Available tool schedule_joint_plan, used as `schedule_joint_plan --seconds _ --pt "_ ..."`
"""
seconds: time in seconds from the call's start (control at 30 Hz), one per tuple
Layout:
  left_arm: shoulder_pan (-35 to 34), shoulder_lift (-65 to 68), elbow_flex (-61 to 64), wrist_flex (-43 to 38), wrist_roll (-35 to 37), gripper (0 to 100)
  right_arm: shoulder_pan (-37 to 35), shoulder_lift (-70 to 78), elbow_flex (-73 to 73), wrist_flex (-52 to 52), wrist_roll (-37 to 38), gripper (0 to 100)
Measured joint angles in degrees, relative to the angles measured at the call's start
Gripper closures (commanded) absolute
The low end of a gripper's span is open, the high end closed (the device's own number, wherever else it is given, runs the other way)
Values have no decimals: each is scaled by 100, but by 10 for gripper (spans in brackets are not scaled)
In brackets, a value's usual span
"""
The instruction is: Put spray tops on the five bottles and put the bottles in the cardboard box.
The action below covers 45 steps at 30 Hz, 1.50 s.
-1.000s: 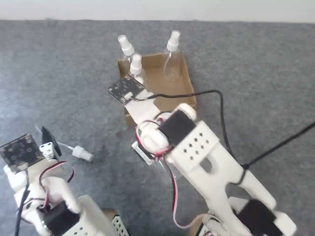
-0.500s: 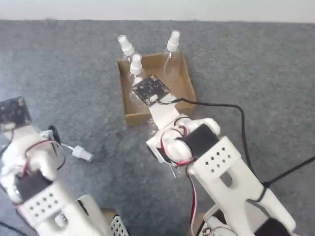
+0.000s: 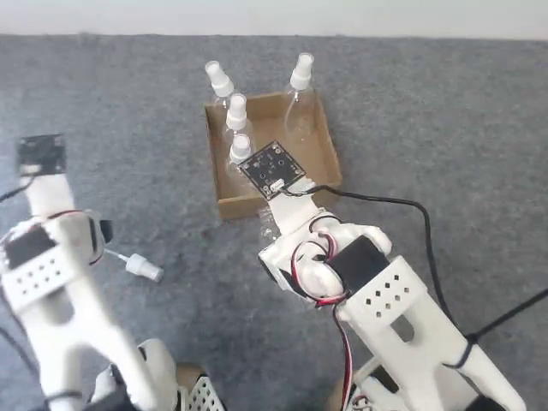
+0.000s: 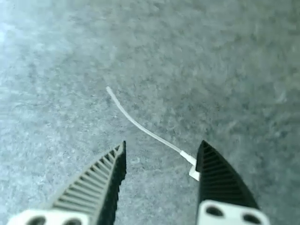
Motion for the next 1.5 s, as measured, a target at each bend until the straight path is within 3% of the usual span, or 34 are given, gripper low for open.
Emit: schedule_joint_plan --seconds 0.1,0.33,0.67,1.07,1.5 --pt "149 642 -255 0 -88 776 9 0 53 -18 0 950" --pt "149 2224 -1134 0 -62 893 0 0 413 -448 0 950" --pt "158 4316 -2251 0 -229 935 0 0 413 -484 0 950" --pt "-360 4563 -2312 607 -1196 935 0 0 413 -484 0 950" --pt "-1284 4563 -2312 2066 -2567 934 0 0 413 -484 0 950"
